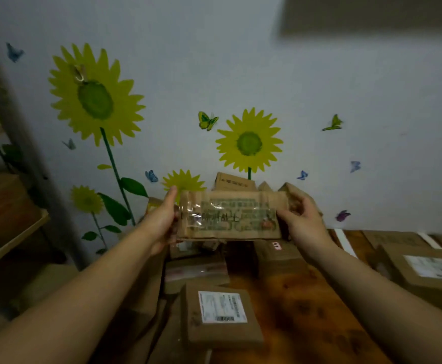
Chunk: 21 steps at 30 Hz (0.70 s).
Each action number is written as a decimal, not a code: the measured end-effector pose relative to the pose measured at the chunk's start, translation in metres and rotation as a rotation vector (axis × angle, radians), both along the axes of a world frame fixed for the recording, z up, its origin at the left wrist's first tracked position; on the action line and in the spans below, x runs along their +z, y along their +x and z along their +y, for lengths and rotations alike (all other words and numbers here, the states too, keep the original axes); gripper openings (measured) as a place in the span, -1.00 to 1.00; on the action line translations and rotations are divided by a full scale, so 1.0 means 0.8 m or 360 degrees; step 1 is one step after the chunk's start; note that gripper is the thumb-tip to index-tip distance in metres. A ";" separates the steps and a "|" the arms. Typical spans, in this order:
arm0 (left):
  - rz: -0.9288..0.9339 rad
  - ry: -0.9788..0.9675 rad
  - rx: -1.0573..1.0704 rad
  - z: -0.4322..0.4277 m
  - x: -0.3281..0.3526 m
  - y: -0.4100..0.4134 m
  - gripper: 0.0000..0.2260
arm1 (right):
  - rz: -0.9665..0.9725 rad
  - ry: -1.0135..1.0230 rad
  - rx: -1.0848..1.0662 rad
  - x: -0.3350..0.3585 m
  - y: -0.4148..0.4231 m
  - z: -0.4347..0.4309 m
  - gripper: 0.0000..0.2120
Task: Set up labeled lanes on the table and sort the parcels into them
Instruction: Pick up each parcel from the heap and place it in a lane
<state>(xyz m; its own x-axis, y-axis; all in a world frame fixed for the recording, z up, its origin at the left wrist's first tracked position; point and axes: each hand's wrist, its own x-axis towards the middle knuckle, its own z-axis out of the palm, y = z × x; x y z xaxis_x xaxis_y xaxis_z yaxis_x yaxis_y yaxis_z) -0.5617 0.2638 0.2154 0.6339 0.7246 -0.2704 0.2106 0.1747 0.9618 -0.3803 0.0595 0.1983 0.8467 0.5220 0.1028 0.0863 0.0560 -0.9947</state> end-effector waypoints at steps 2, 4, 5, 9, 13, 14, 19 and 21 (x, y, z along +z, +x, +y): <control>-0.0085 -0.0021 -0.0102 -0.019 -0.003 -0.008 -0.53 | -0.0097 -0.0095 0.0106 0.010 -0.019 -0.029 -0.68; -0.0178 -0.0082 -0.0155 -0.036 -0.005 -0.015 -0.63 | -0.0134 -0.0136 0.0149 0.018 -0.034 -0.059 -0.70; -0.0194 -0.0135 -0.0170 -0.045 -0.007 -0.019 -0.65 | -0.0114 -0.0138 0.0149 0.021 -0.040 -0.075 -0.68; -0.0084 -0.0135 -0.0244 -0.085 -0.012 -0.032 -0.68 | -0.0151 -0.0094 0.0139 0.032 -0.059 -0.128 -0.62; -0.0243 0.0042 -0.0200 -0.133 -0.013 -0.026 -0.71 | -0.0146 0.0001 -0.0023 0.047 -0.070 -0.162 -0.83; -0.0308 0.0062 -0.0213 -0.146 -0.012 -0.022 -0.60 | -0.0127 0.0019 -0.0078 0.049 -0.069 -0.172 -0.85; -0.0406 0.0197 -0.0344 -0.215 -0.003 0.011 -0.35 | -0.0180 0.0004 -0.0316 0.051 -0.053 -0.247 -0.81; -0.0423 0.0254 -0.0397 -0.251 -0.001 0.031 -0.34 | -0.0219 -0.0022 -0.0394 0.050 -0.041 -0.289 -0.77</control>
<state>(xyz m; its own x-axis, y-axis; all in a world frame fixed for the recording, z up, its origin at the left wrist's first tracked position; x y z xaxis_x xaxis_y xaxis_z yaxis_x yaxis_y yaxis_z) -0.5372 0.0633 0.2144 0.8285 0.5592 0.0304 -0.0324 -0.0064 0.9995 -0.4132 -0.1717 0.2381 0.9272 0.3032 0.2200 0.2301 0.0026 -0.9732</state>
